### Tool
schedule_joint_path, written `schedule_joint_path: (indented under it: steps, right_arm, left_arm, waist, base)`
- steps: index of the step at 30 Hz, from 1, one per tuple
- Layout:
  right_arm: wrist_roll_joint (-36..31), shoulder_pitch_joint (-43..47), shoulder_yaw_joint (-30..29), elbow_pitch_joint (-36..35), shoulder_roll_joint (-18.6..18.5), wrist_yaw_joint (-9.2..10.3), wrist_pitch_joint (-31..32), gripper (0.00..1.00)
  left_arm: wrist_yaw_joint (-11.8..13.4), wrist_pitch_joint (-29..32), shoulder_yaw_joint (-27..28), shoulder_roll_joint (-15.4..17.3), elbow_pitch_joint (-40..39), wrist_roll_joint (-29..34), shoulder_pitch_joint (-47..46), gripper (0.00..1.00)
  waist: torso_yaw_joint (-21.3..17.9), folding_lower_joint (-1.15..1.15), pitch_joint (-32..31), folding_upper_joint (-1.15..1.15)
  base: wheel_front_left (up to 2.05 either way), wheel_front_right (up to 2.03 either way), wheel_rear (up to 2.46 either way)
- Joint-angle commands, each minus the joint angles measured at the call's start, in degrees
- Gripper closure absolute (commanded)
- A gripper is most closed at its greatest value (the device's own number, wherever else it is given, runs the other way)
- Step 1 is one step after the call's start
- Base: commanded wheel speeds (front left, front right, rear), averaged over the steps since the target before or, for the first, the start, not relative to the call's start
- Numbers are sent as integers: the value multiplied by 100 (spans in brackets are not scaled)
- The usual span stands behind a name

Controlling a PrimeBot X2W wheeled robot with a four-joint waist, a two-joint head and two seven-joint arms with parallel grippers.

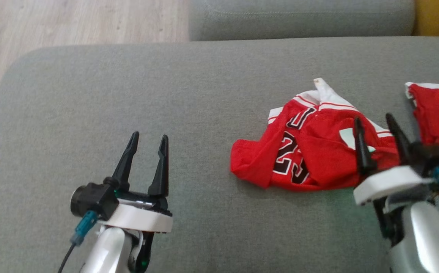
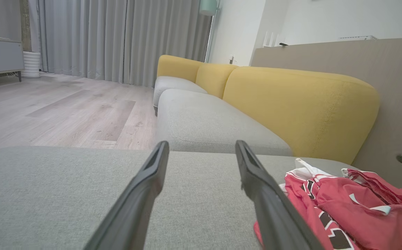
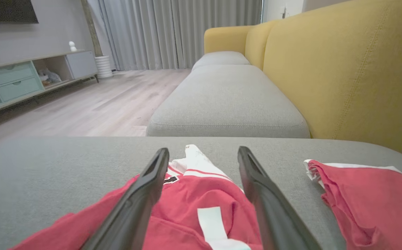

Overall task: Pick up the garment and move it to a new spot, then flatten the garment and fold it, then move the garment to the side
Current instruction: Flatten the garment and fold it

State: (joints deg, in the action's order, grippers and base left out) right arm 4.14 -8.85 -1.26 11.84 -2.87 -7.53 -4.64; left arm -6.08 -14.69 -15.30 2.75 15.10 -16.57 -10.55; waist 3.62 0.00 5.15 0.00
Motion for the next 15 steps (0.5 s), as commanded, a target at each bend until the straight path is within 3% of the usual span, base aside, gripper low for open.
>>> schedule_joint_path:
  steps: [1, 9, 15]
  right_arm:
    - [-85, -475, 20, -168, -1, 4, 247, 0]
    - [-501, -1393, -735, 881, -1, 4, 1300, 0]
    - [-820, -1781, -1191, 1841, -1, 4, 1679, 0]
  left_arm:
    - [-37, -30, 117, 13, -172, 24, -296, 0]
    - [-58, -30, 73, 13, -91, 15, -441, 0]
    - [-74, -30, 68, 13, -89, 6, -524, 0]
  waist:
    - [118, 0, 114, 0]
    - [460, 0, 430, 0]
    - [611, 0, 569, 0]
  base:
    - [0, 0, 0]
    - [0, 0, 0]
    - [0, 0, 0]
